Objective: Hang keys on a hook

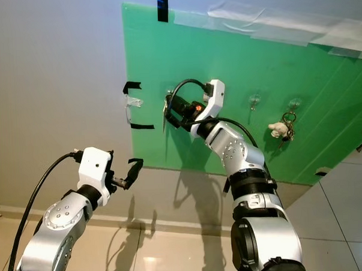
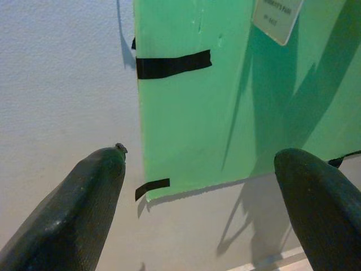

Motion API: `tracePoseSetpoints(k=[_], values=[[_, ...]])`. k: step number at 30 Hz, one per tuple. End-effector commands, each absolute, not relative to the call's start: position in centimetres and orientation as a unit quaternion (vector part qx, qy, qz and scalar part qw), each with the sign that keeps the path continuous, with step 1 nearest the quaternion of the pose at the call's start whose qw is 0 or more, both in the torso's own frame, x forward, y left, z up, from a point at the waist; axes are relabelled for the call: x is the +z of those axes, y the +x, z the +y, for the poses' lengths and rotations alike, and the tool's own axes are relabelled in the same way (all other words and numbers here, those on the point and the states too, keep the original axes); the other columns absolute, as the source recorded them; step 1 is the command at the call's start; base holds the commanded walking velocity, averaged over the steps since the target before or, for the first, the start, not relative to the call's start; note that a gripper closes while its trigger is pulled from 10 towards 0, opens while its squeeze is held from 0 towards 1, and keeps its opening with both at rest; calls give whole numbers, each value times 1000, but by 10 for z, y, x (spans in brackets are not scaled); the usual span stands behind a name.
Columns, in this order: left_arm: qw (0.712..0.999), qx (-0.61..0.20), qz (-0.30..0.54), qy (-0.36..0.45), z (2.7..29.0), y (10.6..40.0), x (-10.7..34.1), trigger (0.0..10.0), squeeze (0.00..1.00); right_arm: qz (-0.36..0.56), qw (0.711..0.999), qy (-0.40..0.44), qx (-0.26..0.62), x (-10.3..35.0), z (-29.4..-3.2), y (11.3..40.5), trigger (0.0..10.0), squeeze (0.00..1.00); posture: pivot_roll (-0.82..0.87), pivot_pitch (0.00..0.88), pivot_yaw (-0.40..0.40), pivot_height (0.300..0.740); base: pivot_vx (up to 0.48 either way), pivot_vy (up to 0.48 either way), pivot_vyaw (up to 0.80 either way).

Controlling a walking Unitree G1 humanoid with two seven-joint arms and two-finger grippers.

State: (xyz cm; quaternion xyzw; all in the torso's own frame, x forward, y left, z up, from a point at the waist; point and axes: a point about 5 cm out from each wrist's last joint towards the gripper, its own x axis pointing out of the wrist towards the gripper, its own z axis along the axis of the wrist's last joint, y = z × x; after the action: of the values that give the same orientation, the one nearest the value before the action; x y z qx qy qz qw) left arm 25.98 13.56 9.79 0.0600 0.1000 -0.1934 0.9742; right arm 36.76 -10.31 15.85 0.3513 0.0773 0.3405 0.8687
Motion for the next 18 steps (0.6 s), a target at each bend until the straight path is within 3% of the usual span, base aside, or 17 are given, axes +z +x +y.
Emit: tracePoseSetpoints(k=[1, 15, 18], values=[[974, -194, 98, 63, 134, 259, 101, 10000, 0, 95, 870, 373, 308, 149, -115, 367, 10000, 0, 144, 0, -107, 740, 0, 0, 0], [973, -197, 99, 64, 131, 263, 102, 10000, 0, 113, 864, 393, 295, 137, -119, 361, 10000, 0, 140, 0, -105, 740, 0, 0, 0], [973, -198, 100, 65, 131, 262, 102, 10000, 0, 90, 898, 309, 300, 139, -120, 358, 10000, 0, 139, 0, -105, 740, 0, 0, 0]])
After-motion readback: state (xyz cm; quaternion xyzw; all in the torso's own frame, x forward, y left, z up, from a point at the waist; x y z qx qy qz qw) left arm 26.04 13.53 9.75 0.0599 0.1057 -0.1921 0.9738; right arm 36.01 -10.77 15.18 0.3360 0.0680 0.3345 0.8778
